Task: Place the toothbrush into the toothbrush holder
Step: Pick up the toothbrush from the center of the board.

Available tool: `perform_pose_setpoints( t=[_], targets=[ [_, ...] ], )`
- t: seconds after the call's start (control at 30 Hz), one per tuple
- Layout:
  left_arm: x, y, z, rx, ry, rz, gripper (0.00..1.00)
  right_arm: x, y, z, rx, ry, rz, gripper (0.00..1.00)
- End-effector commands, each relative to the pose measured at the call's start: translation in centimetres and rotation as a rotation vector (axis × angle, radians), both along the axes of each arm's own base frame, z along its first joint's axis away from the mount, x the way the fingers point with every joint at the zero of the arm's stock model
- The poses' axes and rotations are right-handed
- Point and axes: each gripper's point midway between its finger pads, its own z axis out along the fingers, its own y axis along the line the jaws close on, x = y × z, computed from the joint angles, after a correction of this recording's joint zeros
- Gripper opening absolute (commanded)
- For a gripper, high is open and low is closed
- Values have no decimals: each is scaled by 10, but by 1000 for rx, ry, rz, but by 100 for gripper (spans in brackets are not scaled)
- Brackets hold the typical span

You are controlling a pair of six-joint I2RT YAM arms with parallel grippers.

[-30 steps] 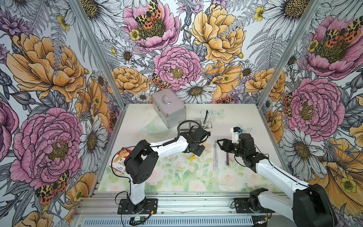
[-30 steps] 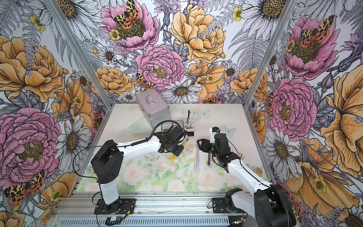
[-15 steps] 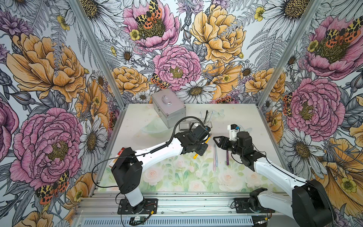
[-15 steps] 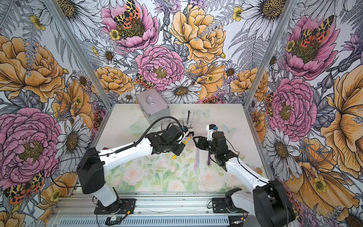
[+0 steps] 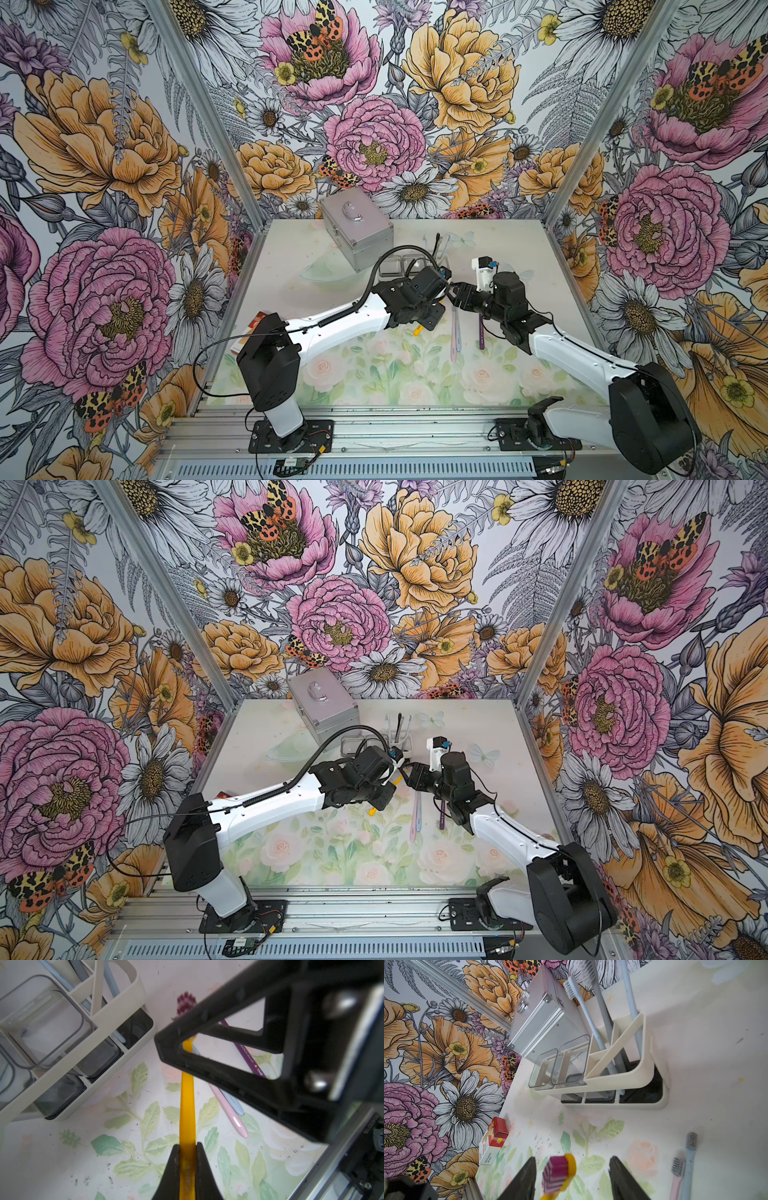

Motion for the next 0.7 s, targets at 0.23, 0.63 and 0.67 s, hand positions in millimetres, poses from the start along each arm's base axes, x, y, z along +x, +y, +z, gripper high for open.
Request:
perform_pose_setpoints(
  t=[0.23, 0.63, 0.67],
  targets=[
    [9, -13, 17, -19, -54, -13, 0, 11, 21, 28, 99, -52, 47, 22],
    [16, -6, 11, 12, -70, 16, 0, 16, 23, 20, 125, -21, 28, 0],
    [17, -5, 12, 14, -75, 25, 2, 16, 22, 21, 122, -26, 23, 0]
  ],
)
